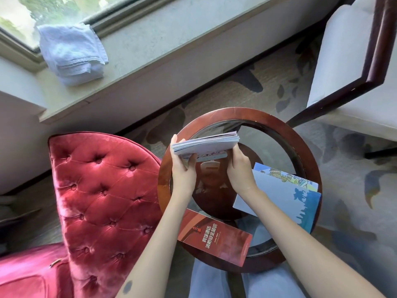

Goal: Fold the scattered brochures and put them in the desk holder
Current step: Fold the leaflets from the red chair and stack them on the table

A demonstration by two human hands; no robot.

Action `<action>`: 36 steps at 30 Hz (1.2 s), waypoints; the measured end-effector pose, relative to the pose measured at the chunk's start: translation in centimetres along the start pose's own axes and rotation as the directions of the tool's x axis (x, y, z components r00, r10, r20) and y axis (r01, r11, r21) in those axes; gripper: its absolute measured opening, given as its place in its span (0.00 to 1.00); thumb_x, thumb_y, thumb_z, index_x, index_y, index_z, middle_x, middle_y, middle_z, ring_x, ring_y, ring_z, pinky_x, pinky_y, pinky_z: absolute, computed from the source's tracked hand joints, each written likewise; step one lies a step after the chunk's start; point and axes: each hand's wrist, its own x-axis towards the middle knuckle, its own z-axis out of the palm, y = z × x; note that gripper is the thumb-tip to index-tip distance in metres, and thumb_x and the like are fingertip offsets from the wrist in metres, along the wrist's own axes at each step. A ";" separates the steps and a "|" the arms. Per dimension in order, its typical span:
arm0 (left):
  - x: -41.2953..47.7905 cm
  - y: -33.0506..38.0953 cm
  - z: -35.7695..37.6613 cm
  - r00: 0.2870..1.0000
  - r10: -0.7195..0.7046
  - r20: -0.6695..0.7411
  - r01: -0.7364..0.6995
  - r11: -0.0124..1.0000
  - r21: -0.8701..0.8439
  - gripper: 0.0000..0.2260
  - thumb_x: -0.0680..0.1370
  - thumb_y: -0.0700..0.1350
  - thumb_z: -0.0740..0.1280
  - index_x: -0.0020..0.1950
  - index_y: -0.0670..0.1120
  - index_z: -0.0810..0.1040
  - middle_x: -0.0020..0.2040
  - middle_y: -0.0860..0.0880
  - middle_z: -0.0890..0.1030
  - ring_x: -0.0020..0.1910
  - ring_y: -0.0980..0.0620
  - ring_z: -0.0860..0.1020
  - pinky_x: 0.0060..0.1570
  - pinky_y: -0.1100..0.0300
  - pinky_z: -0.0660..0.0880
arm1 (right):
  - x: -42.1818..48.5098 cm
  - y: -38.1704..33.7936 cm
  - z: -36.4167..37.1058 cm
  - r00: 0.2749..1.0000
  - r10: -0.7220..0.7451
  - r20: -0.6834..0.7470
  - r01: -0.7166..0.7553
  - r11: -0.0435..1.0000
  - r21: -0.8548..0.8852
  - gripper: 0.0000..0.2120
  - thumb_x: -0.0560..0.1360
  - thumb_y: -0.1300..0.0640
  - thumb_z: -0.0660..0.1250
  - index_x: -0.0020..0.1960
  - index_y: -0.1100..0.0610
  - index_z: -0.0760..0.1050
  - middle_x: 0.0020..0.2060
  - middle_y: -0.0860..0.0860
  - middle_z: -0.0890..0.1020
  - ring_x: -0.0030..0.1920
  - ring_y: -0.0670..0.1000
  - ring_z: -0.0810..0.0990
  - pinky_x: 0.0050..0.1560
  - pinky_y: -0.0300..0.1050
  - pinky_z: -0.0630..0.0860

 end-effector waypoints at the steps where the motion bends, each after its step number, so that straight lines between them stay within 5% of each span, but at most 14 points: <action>1: 0.2 0.0 0.0 1.000 -0.003 -0.003 0.003 1.000 0.016 0.27 0.78 0.38 0.63 0.74 0.49 0.56 0.69 0.47 0.69 0.67 0.52 0.68 0.68 0.57 0.65 | 0.3 0.0 0.1 1.000 0.014 0.011 -0.014 1.000 -0.001 0.24 0.74 0.72 0.57 0.69 0.61 0.64 0.55 0.60 0.80 0.54 0.62 0.78 0.49 0.45 0.73; 4: 0.7 0.2 -0.3 1.000 0.002 -0.012 -0.002 0.998 0.059 0.18 0.78 0.39 0.63 0.67 0.44 0.65 0.60 0.49 0.76 0.60 0.52 0.74 0.62 0.56 0.72 | 1.2 -0.1 0.1 0.999 0.025 0.028 -0.024 0.999 -0.046 0.15 0.76 0.69 0.58 0.62 0.62 0.68 0.53 0.60 0.80 0.53 0.63 0.77 0.45 0.49 0.73; 6: 1.2 0.2 -0.9 0.998 0.041 -0.040 -0.037 0.993 0.108 0.12 0.77 0.40 0.64 0.59 0.47 0.70 0.52 0.56 0.78 0.53 0.58 0.76 0.53 0.64 0.75 | 1.8 -0.2 0.1 1.000 0.004 0.009 -0.002 0.992 -0.124 0.09 0.78 0.65 0.57 0.58 0.61 0.69 0.49 0.58 0.81 0.50 0.62 0.77 0.39 0.47 0.66; 9: 2.0 0.0 -1.4 0.994 0.067 -0.088 -0.051 0.984 0.171 0.08 0.76 0.41 0.66 0.52 0.50 0.70 0.46 0.62 0.77 0.45 0.67 0.76 0.41 0.78 0.70 | 2.5 -0.2 0.0 1.000 0.020 0.021 -0.017 0.986 -0.164 0.12 0.80 0.59 0.57 0.62 0.58 0.71 0.48 0.58 0.82 0.50 0.61 0.77 0.39 0.46 0.63; 11: 2.2 -0.8 -1.3 0.995 0.003 -0.098 0.017 0.979 0.203 0.08 0.76 0.41 0.67 0.53 0.46 0.72 0.47 0.56 0.78 0.44 0.61 0.76 0.38 0.80 0.68 | 2.5 0.0 0.3 0.996 0.067 0.066 -0.055 0.984 -0.169 0.12 0.80 0.58 0.57 0.62 0.57 0.72 0.49 0.57 0.82 0.51 0.61 0.77 0.40 0.47 0.65; 15: 1.7 -3.9 -0.5 0.964 -0.228 -0.140 0.256 0.937 0.238 0.11 0.76 0.42 0.67 0.57 0.42 0.73 0.55 0.46 0.79 0.52 0.50 0.76 0.48 0.64 0.69 | 2.3 1.7 1.7 0.968 0.158 0.197 -0.096 0.952 -0.292 0.11 0.80 0.58 0.56 0.59 0.57 0.72 0.52 0.56 0.81 0.54 0.60 0.76 0.46 0.51 0.71; 18: 1.5 -6.2 -0.1 0.946 -0.273 -0.177 0.317 0.894 0.315 0.11 0.75 0.44 0.67 0.56 0.41 0.74 0.56 0.44 0.79 0.51 0.51 0.75 0.47 0.61 0.66 | 2.3 3.3 2.9 0.959 0.152 0.237 -0.059 0.931 -0.361 0.11 0.80 0.58 0.55 0.60 0.58 0.71 0.52 0.56 0.80 0.54 0.59 0.76 0.45 0.49 0.70; 23: 1.6 -7.1 1.1 0.921 -0.230 -0.313 0.337 0.875 0.349 0.25 0.74 0.43 0.69 0.68 0.40 0.65 0.63 0.40 0.68 0.60 0.43 0.71 0.60 0.56 0.66 | 2.7 4.1 4.2 0.972 0.064 0.225 0.018 0.940 -0.342 0.12 0.80 0.55 0.56 0.61 0.57 0.71 0.49 0.55 0.75 0.48 0.58 0.76 0.42 0.48 0.71; 25: 1.0 -6.8 1.8 0.936 0.002 -0.352 0.206 0.806 0.555 0.29 0.74 0.42 0.68 0.72 0.39 0.61 0.66 0.38 0.65 0.64 0.41 0.68 0.65 0.54 0.64 | 2.8 4.2 4.5 0.975 0.035 0.218 0.038 0.945 -0.325 0.13 0.80 0.55 0.57 0.61 0.58 0.71 0.49 0.56 0.73 0.46 0.58 0.76 0.41 0.48 0.71; 27: 0.7 -6.7 2.7 0.943 0.288 -0.167 -0.062 0.645 0.762 0.25 0.76 0.40 0.64 0.71 0.37 0.62 0.68 0.36 0.66 0.68 0.39 0.65 0.70 0.48 0.60 | 2.9 4.4 4.8 0.979 0.013 0.205 0.056 0.943 -0.327 0.13 0.80 0.55 0.57 0.62 0.58 0.71 0.49 0.56 0.73 0.45 0.58 0.76 0.40 0.47 0.69; 30: 1.7 -7.3 4.3 0.857 0.436 0.275 -0.446 0.360 0.820 0.21 0.79 0.41 0.57 0.71 0.38 0.64 0.71 0.37 0.67 0.72 0.40 0.64 0.72 0.45 0.56 | 3.0 5.0 5.1 0.980 -0.028 0.199 0.096 0.935 -0.343 0.15 0.80 0.57 0.57 0.65 0.57 0.70 0.49 0.56 0.73 0.46 0.58 0.76 0.41 0.46 0.68; 32: 3.1 -7.8 4.9 0.810 0.410 0.419 -0.532 0.212 0.820 0.21 0.79 0.43 0.54 0.71 0.38 0.65 0.71 0.39 0.67 0.71 0.41 0.65 0.72 0.44 0.57 | 3.0 5.4 5.3 0.981 -0.052 0.186 0.112 0.938 -0.329 0.16 0.79 0.59 0.58 0.65 0.57 0.71 0.49 0.56 0.74 0.46 0.57 0.77 0.44 0.47 0.71; 36: 5.5 -9.3 5.0 0.854 0.306 0.422 -0.483 0.162 0.861 0.24 0.80 0.48 0.50 0.72 0.37 0.63 0.72 0.41 0.66 0.72 0.43 0.63 0.72 0.44 0.55 | 2.7 5.7 5.6 0.985 -0.134 0.106 0.161 0.934 -0.319 0.16 0.75 0.65 0.62 0.62 0.62 0.74 0.45 0.58 0.78 0.42 0.58 0.79 0.42 0.50 0.77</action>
